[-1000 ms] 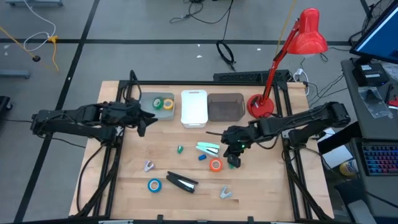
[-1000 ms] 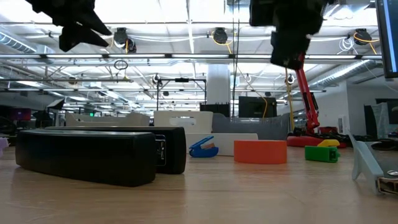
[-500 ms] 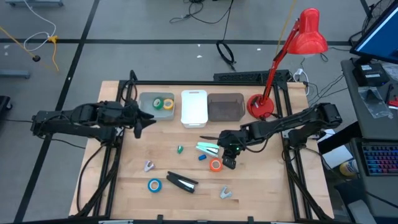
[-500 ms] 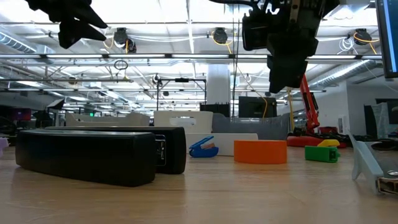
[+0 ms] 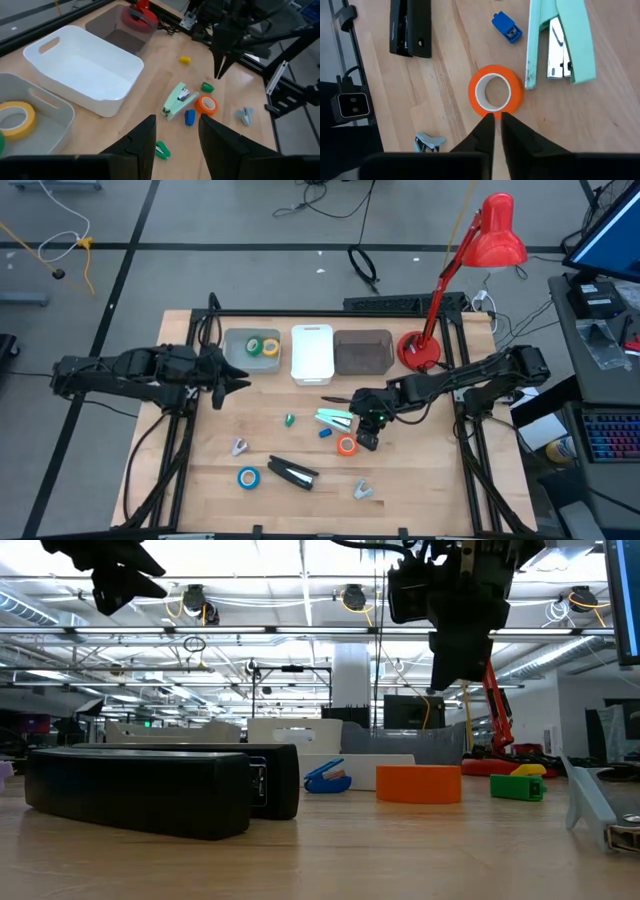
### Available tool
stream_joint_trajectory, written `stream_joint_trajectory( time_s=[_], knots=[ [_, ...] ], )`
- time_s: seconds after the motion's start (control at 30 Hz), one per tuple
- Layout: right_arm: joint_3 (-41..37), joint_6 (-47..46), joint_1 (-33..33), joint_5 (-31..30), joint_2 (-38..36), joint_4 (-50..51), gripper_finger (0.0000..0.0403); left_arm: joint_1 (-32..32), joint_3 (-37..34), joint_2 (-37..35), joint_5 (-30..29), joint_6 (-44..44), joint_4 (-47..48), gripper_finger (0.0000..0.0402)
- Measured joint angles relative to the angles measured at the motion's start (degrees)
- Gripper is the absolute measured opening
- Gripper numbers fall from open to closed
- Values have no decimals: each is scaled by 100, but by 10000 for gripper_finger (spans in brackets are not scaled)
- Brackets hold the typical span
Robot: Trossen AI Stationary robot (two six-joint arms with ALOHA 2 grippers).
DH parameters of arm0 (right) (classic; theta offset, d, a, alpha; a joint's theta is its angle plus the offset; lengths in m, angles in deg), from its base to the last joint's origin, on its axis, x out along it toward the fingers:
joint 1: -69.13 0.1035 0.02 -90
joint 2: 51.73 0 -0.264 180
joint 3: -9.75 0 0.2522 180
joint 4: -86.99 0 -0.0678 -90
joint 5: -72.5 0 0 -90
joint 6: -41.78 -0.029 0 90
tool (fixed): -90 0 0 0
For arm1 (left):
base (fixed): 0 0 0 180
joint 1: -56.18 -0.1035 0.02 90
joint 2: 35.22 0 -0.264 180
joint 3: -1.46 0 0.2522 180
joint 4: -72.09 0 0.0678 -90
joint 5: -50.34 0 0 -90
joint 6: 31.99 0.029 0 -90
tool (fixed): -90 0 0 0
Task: Pick and place Stapler, Stapler remover, tape
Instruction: Put the orange tape into the gray bin
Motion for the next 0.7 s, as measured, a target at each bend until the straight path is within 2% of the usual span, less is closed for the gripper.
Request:
stream_joint_trajectory(
  time_s=[0.43, 0.57, 0.7],
  knots=[
    [0, -498, -8, -329, -2, -337, 200, 52, 0, 0, -14, 55, 2, 150],
    [0, -640, -6, -344, -2, -293, 223, 52, 0, 0, -14, 57, 5, 150],
    [-2, -648, -9, -493, -2, -293, 225, 52, 0, 0, -14, 57, 13, 150]
  ],
)
